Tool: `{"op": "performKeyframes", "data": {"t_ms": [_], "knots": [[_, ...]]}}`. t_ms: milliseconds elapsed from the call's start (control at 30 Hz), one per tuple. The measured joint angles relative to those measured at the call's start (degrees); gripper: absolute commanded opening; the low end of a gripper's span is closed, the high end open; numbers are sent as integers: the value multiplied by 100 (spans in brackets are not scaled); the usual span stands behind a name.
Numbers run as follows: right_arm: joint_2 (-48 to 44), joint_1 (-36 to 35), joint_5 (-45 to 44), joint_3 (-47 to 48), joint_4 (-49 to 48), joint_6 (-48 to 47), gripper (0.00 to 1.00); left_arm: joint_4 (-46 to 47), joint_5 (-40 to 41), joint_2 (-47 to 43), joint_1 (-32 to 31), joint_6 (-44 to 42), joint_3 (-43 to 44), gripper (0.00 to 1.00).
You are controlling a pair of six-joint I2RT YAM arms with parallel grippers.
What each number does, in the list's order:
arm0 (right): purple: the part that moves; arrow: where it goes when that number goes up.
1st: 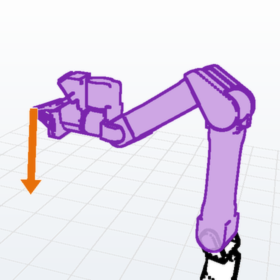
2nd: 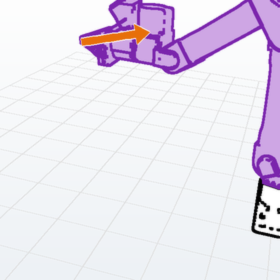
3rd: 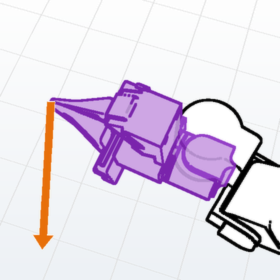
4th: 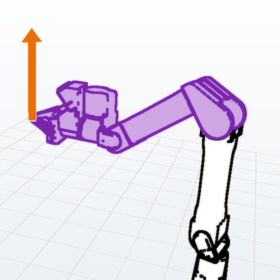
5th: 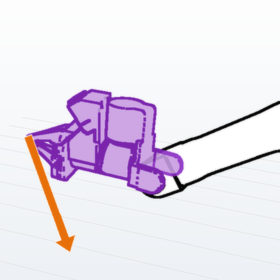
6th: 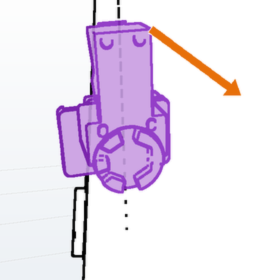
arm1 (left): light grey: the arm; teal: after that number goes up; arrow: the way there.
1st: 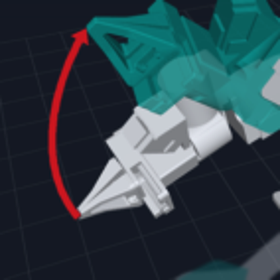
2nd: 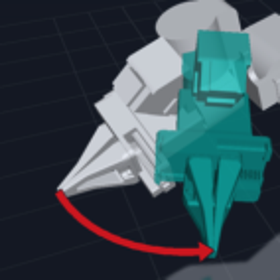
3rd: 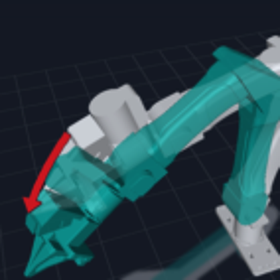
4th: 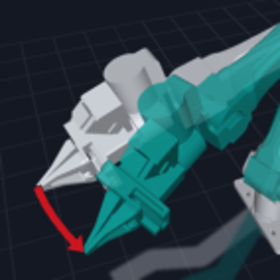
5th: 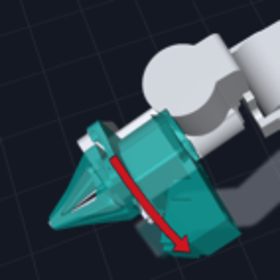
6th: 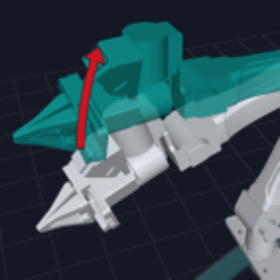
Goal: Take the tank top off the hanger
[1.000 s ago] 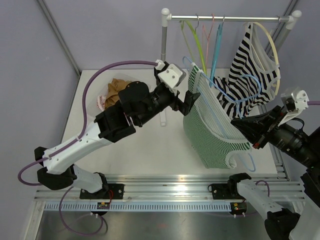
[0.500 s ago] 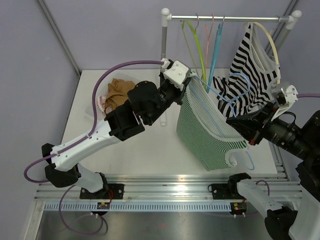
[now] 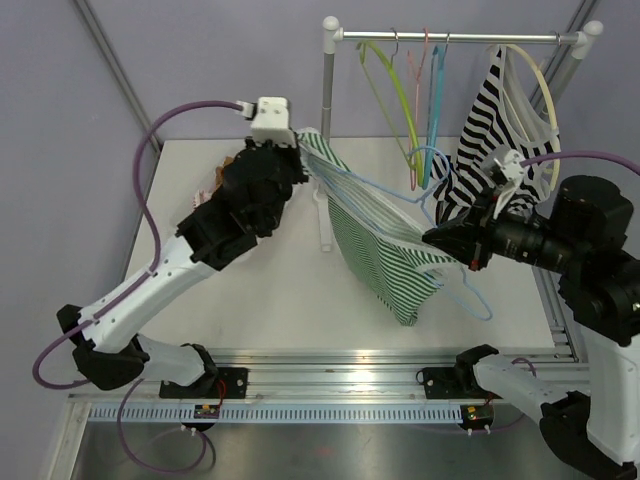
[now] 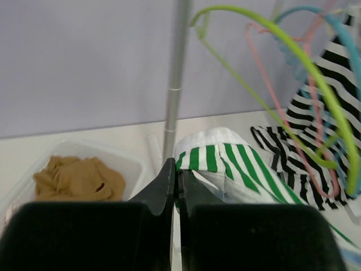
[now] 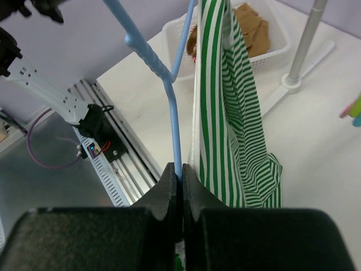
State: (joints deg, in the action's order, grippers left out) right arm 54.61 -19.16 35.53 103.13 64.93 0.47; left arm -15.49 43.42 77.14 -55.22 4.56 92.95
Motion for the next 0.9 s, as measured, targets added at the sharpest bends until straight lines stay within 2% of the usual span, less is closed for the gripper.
{"op": "performKeyframes", "data": {"t_ms": [133,333,433,567,700,833,900], "knots": [[275,-341,15,-122,-275,-275,0,-756,-243,-369,796,859,-7,0],[146,-391,98,-337,-625,-487,0,-1521,-1473,-468,1467,1644,-13,0],[-68,-396,26,-570,-807,-463,0,-1296,-2330,-647,1624,1742,-376,0],[-332,-396,4,-1102,-1338,-210,0,-535,-3692,-1237,1738,1827,-1425,0],[-640,-398,297,-2124,-2986,586,0,369,-5027,-1539,1410,1650,-2120,0],[-675,-404,509,-3034,-4964,1530,0,883,-5766,-1558,470,1152,-2527,0],[-638,-404,343,-3224,-5545,1779,0,988,-5893,-1558,166,1005,-2785,0]]}}
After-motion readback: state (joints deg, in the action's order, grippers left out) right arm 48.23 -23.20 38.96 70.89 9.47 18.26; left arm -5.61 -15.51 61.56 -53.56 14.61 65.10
